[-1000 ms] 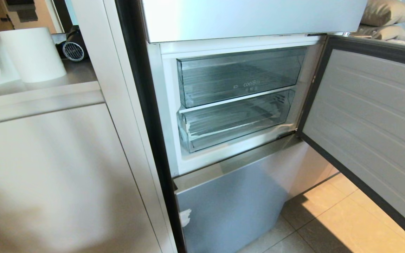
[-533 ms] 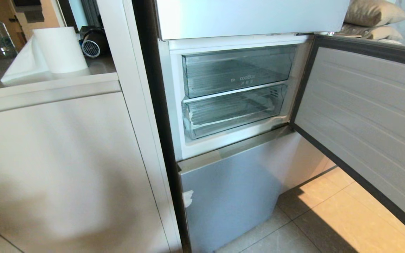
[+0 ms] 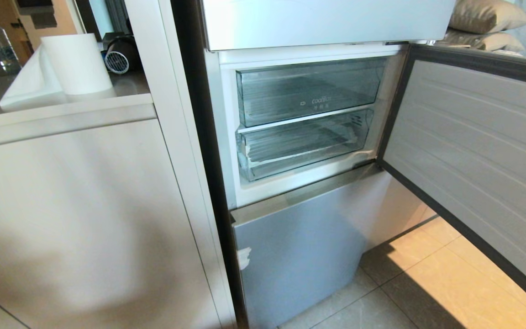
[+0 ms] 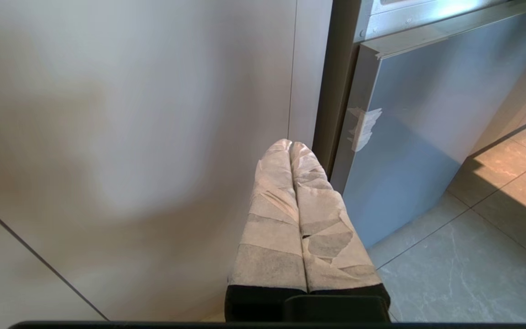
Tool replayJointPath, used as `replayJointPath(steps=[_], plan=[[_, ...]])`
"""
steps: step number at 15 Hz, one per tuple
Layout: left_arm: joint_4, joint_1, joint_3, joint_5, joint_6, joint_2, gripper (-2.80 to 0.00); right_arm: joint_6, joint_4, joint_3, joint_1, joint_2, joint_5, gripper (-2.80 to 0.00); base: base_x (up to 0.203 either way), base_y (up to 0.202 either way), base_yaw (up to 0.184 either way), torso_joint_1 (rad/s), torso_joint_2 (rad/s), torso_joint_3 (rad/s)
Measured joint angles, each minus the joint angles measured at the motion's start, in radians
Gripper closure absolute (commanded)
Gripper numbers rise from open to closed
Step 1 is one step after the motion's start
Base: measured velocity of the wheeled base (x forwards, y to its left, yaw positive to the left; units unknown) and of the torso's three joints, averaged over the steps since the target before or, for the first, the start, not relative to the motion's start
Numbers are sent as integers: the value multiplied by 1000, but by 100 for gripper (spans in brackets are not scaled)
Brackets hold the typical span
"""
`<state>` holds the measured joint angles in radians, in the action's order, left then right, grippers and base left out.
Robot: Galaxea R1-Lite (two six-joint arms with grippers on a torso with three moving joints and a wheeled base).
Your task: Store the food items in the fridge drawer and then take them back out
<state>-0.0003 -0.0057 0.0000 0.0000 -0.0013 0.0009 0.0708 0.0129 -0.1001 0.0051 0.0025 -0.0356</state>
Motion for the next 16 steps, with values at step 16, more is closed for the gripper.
replayJointPath(steps=[16], plan=[[0, 0, 0, 0, 0, 0, 0, 559, -313, -589, -650, 478, -148, 0, 0, 0, 0, 0, 0, 0]])
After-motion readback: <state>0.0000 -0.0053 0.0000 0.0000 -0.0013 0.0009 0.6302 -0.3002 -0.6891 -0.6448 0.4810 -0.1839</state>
